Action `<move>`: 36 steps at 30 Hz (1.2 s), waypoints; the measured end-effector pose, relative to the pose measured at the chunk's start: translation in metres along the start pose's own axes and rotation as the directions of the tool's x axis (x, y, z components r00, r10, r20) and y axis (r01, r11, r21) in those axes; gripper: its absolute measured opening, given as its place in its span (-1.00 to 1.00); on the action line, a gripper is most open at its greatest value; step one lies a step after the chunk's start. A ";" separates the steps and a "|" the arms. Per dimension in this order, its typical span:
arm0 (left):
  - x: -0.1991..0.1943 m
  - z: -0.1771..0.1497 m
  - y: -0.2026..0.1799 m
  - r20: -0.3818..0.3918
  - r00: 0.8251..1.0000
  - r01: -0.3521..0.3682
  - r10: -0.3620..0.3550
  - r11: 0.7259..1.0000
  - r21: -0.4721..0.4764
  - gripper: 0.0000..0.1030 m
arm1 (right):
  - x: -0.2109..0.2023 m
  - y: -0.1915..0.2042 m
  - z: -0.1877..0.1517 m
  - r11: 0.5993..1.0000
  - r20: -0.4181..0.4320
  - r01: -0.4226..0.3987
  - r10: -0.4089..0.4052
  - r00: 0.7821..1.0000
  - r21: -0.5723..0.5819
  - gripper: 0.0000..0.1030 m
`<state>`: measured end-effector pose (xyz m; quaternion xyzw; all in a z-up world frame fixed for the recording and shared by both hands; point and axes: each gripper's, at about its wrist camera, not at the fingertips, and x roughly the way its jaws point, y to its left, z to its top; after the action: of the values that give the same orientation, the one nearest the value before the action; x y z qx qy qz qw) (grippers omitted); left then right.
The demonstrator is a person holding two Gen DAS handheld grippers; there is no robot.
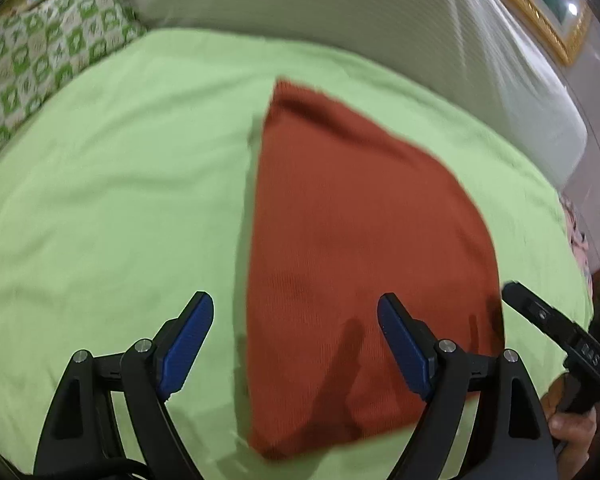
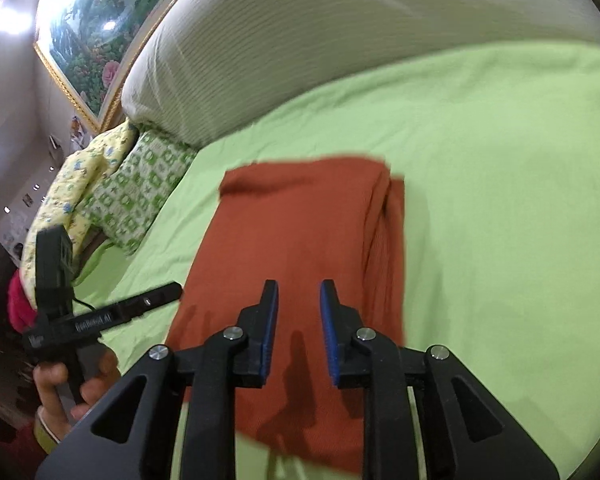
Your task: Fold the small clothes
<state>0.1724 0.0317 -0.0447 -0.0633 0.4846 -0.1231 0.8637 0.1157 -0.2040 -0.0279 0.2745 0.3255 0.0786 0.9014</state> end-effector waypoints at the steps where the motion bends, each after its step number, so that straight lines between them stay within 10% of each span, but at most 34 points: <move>1: 0.001 -0.010 0.001 -0.012 1.000 -0.008 0.008 1.000 -0.002 0.64 | 0.001 -0.001 -0.009 1.000 -0.020 0.004 -0.004 1.000 0.005 -0.56; 17: -0.035 -0.083 0.025 0.007 1.000 -0.010 0.010 0.999 -0.052 0.66 | -0.022 -0.003 -0.064 0.994 -0.052 0.111 -0.110 0.993 0.008 -0.53; 21: -0.057 -0.085 0.015 0.068 0.997 -0.030 0.034 0.998 -0.056 0.67 | -0.039 0.015 -0.070 0.990 0.018 0.129 -0.129 0.992 -0.062 -0.01; 36: -0.098 -0.105 -0.018 0.154 0.970 -0.193 0.188 0.981 0.024 0.72 | -0.065 0.046 -0.090 0.965 0.111 0.179 -0.160 0.981 -0.192 0.15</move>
<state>0.0315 0.0427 -0.0145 -0.0090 0.4192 -0.0438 0.9068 0.0102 -0.1466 -0.0251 0.1567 0.2951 0.0206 0.9423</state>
